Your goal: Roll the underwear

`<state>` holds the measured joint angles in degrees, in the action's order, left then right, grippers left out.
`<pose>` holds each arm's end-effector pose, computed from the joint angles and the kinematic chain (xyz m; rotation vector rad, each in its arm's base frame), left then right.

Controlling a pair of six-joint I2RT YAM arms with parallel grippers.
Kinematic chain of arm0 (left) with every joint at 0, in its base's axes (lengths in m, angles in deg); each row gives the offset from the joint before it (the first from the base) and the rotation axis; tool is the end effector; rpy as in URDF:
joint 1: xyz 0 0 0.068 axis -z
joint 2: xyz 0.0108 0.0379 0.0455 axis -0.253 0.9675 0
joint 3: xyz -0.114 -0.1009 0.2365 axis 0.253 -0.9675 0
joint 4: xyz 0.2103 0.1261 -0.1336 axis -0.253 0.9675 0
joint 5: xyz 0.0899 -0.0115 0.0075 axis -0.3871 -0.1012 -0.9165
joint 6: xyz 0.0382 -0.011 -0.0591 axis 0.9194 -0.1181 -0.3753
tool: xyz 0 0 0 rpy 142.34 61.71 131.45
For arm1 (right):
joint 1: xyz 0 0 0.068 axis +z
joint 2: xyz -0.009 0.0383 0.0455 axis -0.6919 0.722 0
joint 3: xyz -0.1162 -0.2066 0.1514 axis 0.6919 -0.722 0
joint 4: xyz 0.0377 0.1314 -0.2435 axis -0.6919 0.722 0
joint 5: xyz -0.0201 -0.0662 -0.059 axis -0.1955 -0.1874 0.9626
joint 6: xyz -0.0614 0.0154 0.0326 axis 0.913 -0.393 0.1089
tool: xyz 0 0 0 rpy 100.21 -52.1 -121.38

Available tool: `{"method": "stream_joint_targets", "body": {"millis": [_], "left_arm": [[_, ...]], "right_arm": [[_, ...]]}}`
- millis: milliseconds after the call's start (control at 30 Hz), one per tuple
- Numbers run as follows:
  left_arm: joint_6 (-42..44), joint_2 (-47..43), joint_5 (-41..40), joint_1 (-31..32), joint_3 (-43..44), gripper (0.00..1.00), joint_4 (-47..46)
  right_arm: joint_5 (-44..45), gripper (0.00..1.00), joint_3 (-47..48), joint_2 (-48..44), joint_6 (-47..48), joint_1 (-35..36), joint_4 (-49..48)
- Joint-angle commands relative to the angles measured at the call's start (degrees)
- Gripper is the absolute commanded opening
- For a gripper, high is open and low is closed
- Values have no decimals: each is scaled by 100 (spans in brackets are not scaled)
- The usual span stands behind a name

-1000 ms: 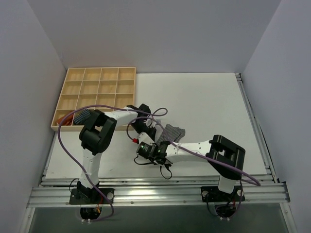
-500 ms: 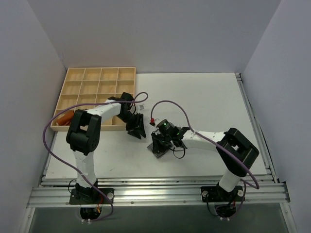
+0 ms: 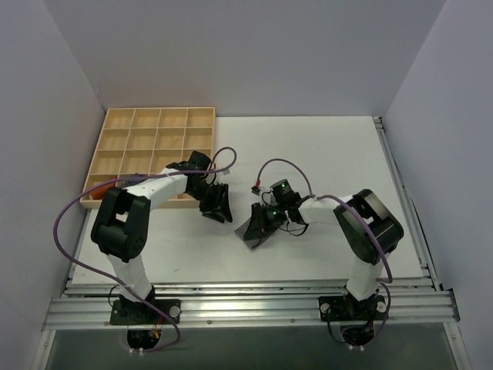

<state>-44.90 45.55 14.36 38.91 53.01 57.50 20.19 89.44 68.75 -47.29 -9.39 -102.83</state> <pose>0.3319 -0.1860 0.1569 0.2890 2.9193 -1.0048 0.2751 0.2394 0.1188 -0.6748 2.3400 1.4230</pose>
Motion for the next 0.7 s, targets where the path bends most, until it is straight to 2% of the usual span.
{"method": "stream_joint_targets", "body": {"millis": [0,267,333,367,433,533,567,600,667], "left_arm": [[288,-794,-230,307,-71,48,-521],[262,-1726,-1187,510,-493,49,-917],[471,-1894,-1653,616,-214,46,-672],[516,-1981,-2203,668,-108,44,-514],[596,-2280,-2480,730,138,44,-599],[1123,-2448,-1667,581,-95,37,-1431],[1228,-2430,-1055,537,-150,31,-1557],[1672,-2221,-570,502,-124,26,-1550],[2429,-2009,397,458,-37,24,-1217]], "right_arm": [[-347,0,-413,448,11,-178,-17],[-858,0,-800,835,-473,-372,-1169],[-937,0,-862,906,-482,-372,-1283],[-937,0,-880,914,-482,-389,-1310],[-955,0,-923,932,-499,-407,-1406],[-964,0,-950,967,-526,-425,-1486],[-972,0,-950,967,-535,-416,-1495],[-990,0,-950,985,-535,-416,-1538],[-1086,1,-941,1063,-561,-424,-1600]]}}
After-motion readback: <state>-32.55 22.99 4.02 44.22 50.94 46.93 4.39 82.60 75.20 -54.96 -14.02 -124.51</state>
